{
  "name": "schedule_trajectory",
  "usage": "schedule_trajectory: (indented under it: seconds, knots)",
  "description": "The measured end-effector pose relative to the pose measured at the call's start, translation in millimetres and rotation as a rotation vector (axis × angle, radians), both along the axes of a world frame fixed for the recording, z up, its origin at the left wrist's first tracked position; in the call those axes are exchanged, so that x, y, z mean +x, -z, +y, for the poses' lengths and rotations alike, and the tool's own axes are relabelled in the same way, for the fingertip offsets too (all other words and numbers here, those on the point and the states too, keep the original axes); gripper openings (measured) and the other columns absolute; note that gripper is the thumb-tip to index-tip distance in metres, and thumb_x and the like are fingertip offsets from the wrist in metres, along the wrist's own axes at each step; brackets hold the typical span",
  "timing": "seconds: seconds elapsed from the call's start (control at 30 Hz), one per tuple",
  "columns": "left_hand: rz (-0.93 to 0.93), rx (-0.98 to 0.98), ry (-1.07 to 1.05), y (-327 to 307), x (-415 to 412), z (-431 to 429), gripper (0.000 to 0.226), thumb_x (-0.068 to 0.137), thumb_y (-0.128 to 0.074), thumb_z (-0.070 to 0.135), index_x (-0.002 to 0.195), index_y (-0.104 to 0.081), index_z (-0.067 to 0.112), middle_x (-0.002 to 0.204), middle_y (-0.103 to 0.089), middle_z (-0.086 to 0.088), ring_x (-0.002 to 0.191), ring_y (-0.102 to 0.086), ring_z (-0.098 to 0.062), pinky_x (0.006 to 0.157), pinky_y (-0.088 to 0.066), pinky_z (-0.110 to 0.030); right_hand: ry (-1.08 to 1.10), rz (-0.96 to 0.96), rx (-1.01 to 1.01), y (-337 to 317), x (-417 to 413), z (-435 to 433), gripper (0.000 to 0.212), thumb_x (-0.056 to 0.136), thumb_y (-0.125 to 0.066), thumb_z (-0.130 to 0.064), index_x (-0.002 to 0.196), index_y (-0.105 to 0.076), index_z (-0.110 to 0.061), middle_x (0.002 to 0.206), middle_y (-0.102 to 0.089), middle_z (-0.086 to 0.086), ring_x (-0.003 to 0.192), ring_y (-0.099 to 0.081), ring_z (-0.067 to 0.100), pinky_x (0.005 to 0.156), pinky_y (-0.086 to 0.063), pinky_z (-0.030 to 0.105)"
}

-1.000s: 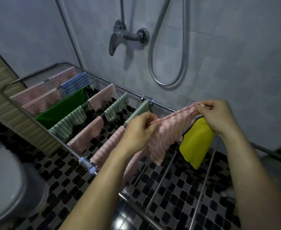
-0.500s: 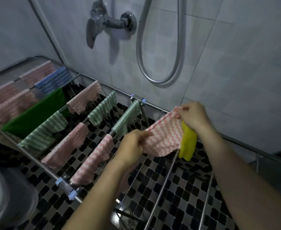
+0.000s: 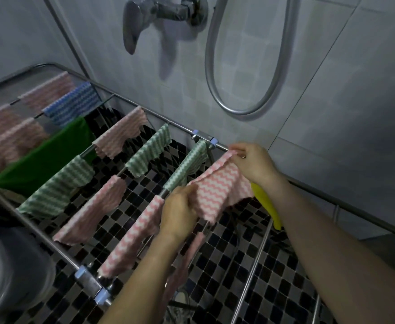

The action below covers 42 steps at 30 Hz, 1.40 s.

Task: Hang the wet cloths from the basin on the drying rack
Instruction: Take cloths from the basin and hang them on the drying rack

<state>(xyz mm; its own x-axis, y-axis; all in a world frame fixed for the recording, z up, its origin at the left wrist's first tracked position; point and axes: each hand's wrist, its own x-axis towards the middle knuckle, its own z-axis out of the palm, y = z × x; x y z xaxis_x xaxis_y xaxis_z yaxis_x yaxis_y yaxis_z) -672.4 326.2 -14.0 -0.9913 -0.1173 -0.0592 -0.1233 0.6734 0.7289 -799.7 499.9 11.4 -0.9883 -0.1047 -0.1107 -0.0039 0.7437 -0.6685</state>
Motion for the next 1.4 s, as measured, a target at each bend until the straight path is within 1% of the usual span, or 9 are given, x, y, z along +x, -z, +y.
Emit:
schedule_trajectory:
  seconds: [0.13,0.27,0.37,0.57,0.77,0.9,1.1,1.27,1.4]
  knots:
    - [-0.084,-0.037,0.028,8.0,-3.7,-0.3,0.051,0.083,-0.053,-0.005,0.131,-0.056,0.012,0.113,-0.064,-0.005,0.103,-0.062,-0.023,0.089,-0.052,-0.036,-0.020,-0.081,0.050,0.7,0.4,6.0,0.044,0.089,-0.060,-0.015,0.132,-0.055,-0.022,0.111,-0.070,0.002,0.103,-0.063,0.022,0.092,-0.049,0.031]
    - [-0.197,-0.082,0.041,10.4,-5.0,1.2,0.037,0.079,-0.051,-0.002,0.113,-0.060,0.012,0.109,-0.064,-0.006,0.103,-0.061,-0.028,0.081,-0.051,-0.037,0.062,-0.118,0.165,4.2,6.4,12.3,0.014,0.090,-0.058,-0.018,0.088,-0.070,-0.011,0.086,-0.068,0.007,0.082,-0.063,0.026,0.068,-0.047,0.028]
    - [-0.139,-0.206,0.041,11.4,-3.9,2.4,0.044,0.085,-0.054,0.005,0.128,-0.058,0.013,0.120,-0.060,-0.008,0.111,-0.057,-0.027,0.091,-0.048,-0.036,0.097,-0.195,0.216,10.1,8.0,15.5,0.033,0.091,-0.059,-0.028,0.065,-0.063,-0.009,0.060,-0.056,0.004,0.064,-0.057,0.025,0.054,-0.038,0.026]
    - [-0.074,-0.145,0.212,4.0,4.9,19.5,0.026,0.089,-0.060,0.037,0.114,-0.065,0.031,0.101,-0.069,0.008,0.085,-0.063,-0.010,0.074,-0.053,-0.029,0.184,-0.232,0.182,17.9,5.4,10.6,0.028,0.085,-0.062,-0.033,0.075,-0.071,-0.008,0.068,-0.066,0.008,0.066,-0.063,0.025,0.058,-0.045,0.026]
    - [0.019,-0.183,0.174,6.1,8.1,26.9,0.024,0.091,-0.061,0.029,0.115,-0.062,0.027,0.100,-0.061,0.006,0.080,-0.055,-0.010,0.068,-0.043,-0.022,0.310,-0.081,0.166,17.2,12.3,9.2,0.025,0.093,-0.058,-0.032,0.087,-0.072,-0.012,0.074,-0.063,0.005,0.064,-0.055,0.022,0.049,-0.030,0.019]
    - [0.025,-0.189,0.191,5.0,7.1,27.4,0.028,0.090,-0.061,0.032,0.119,-0.058,0.031,0.100,-0.058,0.006,0.084,-0.059,-0.012,0.073,-0.052,-0.029,0.296,-0.022,0.165,17.8,15.7,8.2,0.014,0.091,-0.061,-0.033,0.093,-0.064,-0.019,0.088,-0.064,0.001,0.076,-0.056,0.020,0.053,-0.034,0.022]
    - [0.045,-0.178,0.197,5.7,7.7,24.1,0.025,0.094,-0.059,0.032,0.118,-0.064,0.026,0.099,-0.064,0.006,0.078,-0.052,-0.006,0.068,-0.039,-0.019,0.204,-0.051,0.131,18.4,19.3,10.2,0.011,0.089,-0.065,-0.026,0.098,-0.066,-0.020,0.098,-0.068,0.001,0.083,-0.060,0.018,0.066,-0.044,0.026]
    - [0.033,-0.194,0.166,5.4,7.5,24.9,0.023,0.093,-0.059,0.036,0.113,-0.064,0.027,0.099,-0.061,0.005,0.088,-0.058,-0.013,0.074,-0.051,-0.030,0.094,-0.089,0.158,-3.4,24.0,20.5,0.003,0.088,-0.059,-0.023,0.085,-0.060,-0.024,0.096,-0.066,0.003,0.082,-0.059,0.020,0.067,-0.043,0.027]
    - [0.125,0.040,0.141,-16.2,13.8,35.9,0.023,0.095,-0.057,0.023,0.115,-0.068,0.022,0.107,-0.066,0.004,0.091,-0.059,-0.007,0.078,-0.047,-0.015,-0.018,-0.055,0.095,-43.9,47.8,43.6,0.004,0.084,-0.062,-0.025,0.086,-0.059,-0.022,0.082,-0.063,0.000,0.075,-0.059,0.019,0.064,-0.046,0.030]
